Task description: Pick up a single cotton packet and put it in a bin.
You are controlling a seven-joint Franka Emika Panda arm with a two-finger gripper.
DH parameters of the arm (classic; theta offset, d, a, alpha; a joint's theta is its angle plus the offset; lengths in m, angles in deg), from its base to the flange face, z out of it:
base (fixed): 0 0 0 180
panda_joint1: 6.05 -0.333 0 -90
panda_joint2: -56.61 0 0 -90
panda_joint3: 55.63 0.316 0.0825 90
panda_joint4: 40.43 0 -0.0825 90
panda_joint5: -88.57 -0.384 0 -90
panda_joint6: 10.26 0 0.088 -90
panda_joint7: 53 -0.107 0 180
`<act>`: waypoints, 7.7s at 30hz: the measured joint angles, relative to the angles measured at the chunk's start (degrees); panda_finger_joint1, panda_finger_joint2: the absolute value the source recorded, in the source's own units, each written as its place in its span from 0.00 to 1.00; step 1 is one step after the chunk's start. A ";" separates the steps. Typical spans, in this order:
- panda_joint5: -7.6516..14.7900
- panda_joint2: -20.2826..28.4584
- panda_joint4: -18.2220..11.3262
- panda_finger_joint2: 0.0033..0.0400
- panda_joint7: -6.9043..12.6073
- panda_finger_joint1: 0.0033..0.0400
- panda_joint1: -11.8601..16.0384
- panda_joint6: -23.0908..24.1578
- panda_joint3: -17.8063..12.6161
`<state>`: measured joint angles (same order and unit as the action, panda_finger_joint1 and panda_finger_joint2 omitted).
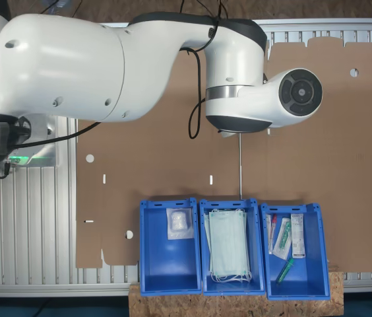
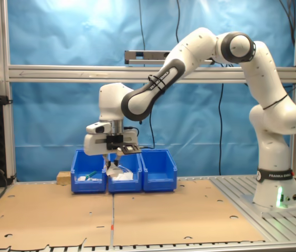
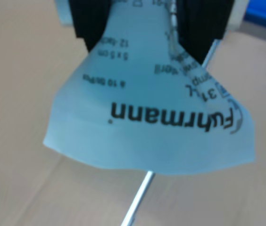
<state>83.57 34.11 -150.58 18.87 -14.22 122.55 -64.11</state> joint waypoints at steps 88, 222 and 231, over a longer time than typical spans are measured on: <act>0.00 15.84 -19.15 0.13 18.47 0.13 27.40 -2.71 -3.66; 0.00 15.84 -19.15 1.00 25.92 1.00 27.70 -2.71 -3.73; 0.00 15.84 -19.15 1.00 25.92 1.00 27.70 -2.71 -3.73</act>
<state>83.57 49.96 -169.74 44.79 13.48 119.84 -67.84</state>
